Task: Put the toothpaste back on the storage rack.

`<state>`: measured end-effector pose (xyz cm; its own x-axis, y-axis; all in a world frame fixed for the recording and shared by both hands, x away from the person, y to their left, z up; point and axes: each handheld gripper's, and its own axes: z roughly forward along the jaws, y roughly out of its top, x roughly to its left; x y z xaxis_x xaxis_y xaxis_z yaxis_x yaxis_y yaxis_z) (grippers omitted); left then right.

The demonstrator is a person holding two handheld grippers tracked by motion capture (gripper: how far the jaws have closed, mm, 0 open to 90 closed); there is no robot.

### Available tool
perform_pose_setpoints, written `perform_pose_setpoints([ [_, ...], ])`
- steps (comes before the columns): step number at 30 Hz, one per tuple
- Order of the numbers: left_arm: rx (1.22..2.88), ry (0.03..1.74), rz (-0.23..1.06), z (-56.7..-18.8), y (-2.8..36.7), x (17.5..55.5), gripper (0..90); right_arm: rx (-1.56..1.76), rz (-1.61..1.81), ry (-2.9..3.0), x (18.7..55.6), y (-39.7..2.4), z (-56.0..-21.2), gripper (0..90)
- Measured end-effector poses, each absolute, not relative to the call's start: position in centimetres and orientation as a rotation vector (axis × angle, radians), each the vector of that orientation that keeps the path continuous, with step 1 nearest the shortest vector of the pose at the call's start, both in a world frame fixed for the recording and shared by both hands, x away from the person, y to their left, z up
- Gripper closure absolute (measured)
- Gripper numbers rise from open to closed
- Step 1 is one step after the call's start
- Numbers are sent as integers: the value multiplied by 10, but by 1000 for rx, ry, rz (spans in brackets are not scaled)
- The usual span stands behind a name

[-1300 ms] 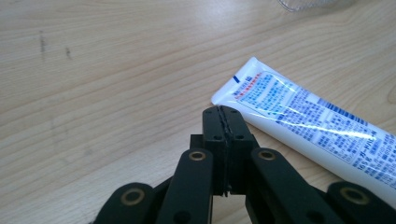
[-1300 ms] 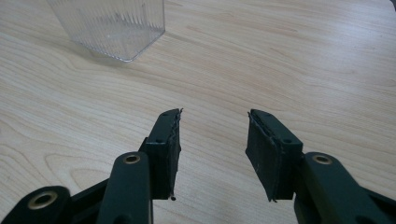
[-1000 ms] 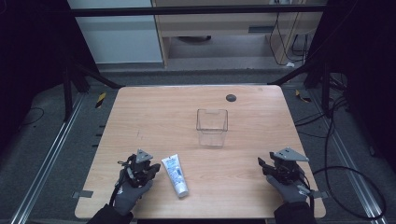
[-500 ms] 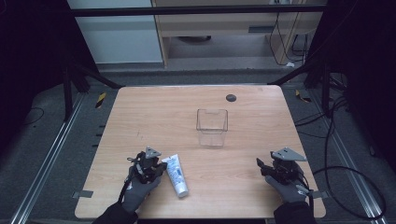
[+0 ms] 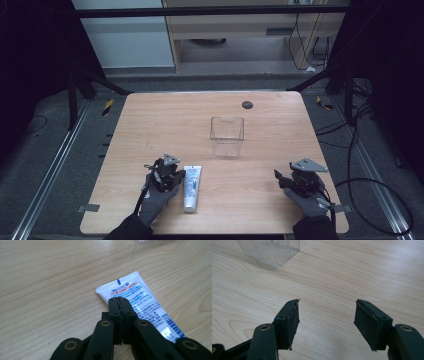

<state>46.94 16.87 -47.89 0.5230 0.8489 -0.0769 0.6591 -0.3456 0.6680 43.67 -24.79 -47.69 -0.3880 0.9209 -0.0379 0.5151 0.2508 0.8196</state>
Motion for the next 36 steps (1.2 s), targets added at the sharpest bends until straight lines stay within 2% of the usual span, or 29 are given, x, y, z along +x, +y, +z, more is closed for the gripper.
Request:
perform_pose_setpoints([
  [25, 2154, 1085, 344, -476, 146, 468, 868, 1315, 1015, 2010, 438, -247, -478, 359],
  [36, 2126, 1061, 365, -456, 157, 466, 819, 1328, 1028, 1995, 436, -252, -478, 359],
])
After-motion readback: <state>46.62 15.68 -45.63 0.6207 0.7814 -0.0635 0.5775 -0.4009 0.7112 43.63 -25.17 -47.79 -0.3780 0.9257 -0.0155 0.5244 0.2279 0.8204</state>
